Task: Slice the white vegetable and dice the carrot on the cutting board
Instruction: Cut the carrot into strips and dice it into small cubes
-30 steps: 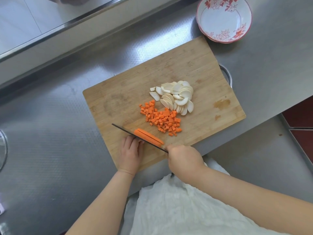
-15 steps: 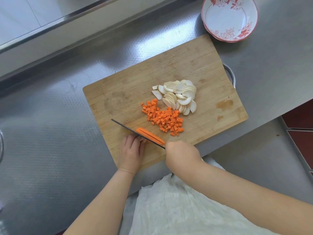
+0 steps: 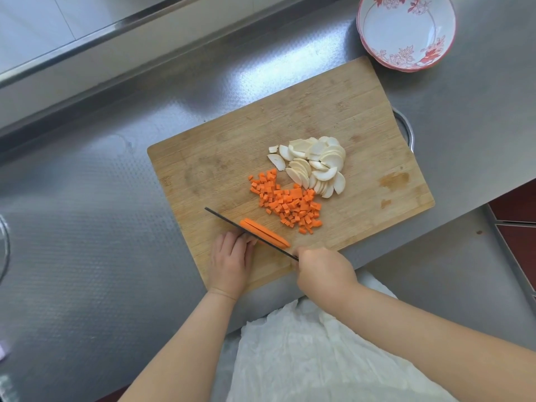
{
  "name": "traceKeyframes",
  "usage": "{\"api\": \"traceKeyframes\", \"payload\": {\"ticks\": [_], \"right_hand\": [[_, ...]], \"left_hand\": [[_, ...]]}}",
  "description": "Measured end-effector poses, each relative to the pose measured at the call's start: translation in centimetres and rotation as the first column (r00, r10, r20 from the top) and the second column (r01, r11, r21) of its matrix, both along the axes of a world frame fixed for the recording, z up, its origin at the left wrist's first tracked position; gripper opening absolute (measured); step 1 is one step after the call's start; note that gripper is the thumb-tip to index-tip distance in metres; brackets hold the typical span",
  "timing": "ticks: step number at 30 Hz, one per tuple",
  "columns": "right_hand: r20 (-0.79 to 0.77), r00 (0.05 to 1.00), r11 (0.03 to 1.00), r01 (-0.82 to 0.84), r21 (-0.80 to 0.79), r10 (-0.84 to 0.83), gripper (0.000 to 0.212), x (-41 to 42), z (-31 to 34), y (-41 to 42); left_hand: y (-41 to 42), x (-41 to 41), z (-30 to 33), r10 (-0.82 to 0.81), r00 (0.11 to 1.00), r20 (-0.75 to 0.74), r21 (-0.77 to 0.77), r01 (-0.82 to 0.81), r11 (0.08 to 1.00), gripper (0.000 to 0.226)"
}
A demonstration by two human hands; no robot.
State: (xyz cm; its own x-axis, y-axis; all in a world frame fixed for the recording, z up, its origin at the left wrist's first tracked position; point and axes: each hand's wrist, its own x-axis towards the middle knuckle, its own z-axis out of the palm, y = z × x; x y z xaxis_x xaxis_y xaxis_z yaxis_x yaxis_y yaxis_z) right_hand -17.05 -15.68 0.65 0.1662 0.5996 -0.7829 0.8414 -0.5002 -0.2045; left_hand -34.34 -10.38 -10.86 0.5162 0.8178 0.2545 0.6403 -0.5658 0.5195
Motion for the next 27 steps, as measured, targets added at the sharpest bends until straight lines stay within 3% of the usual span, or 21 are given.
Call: {"api": "traceKeyframes", "payload": {"ticks": [11, 17, 21, 27], "right_hand": [[-0.012, 1.0, 0.999, 0.006, -0.052, -0.007, 0.015, 1.1, -0.3, 1.6], [-0.136, 0.982, 0.992, 0.127, -0.014, -0.128, 0.025, 2.8, -0.5, 0.4], [-0.097, 0.995, 0.994, 0.025, 0.11, -0.015, 0.028, 2.5, -0.1, -0.4], [-0.057, 0.998, 0.99, -0.019, 0.139, 0.028, 0.026, 1.0, 0.4, -0.8]], "left_hand": [[-0.1, 0.1, 0.5, 0.026, 0.998, -0.05, -0.092, -0.031, 0.995, 0.02], [-0.5, 0.2, 1.0, 0.051, 0.998, -0.022, -0.125, -0.053, 0.991, 0.021], [-0.7, 0.1, 0.8, 0.104, 0.995, -0.003, -0.121, -0.103, 0.987, 0.017], [-1.0, 0.0, 0.4, 0.135, 0.991, -0.003, -0.087, -0.135, 0.987, 0.012]]}}
